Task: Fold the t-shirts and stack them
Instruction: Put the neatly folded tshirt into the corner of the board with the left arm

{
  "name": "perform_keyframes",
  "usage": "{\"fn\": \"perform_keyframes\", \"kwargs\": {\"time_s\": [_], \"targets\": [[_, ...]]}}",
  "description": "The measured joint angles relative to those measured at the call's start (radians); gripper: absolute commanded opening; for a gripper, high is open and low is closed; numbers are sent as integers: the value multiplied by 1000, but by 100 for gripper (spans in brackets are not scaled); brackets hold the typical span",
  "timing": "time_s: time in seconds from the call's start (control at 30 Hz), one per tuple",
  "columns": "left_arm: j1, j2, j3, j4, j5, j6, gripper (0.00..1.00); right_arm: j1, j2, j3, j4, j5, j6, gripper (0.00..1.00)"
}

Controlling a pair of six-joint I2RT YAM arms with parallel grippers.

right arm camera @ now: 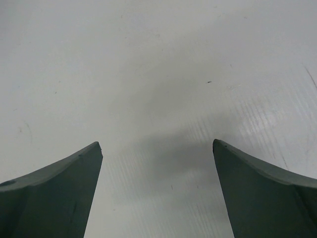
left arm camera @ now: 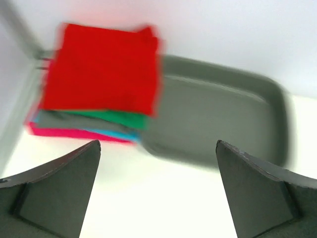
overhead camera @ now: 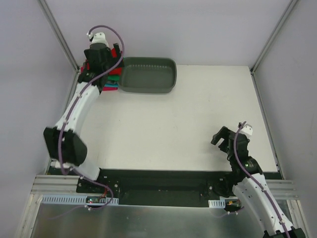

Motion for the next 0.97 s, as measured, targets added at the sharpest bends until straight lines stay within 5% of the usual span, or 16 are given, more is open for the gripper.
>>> {"fn": "perform_keyframes", "kwargs": {"time_s": [0.13,0.27,0.5,0.67,0.97], "targets": [[-90,-419,-325,18,263,-150,99,0,-78,0,-50,-43,15,96],[-108,-788,-743,27,365,-334,99,0,-117,2,-105,-76,23,96],[-193,-1098,-1291,-81,512,-491,99,0,-148,22,-212,-124,25,96],[-192,-1296,-1340,-169,510,-547,99,0,-218,24,-251,-150,38,96],[-192,-1294,-1290,-208,475,-562,99,0,-310,24,-286,-159,45,96]]}}
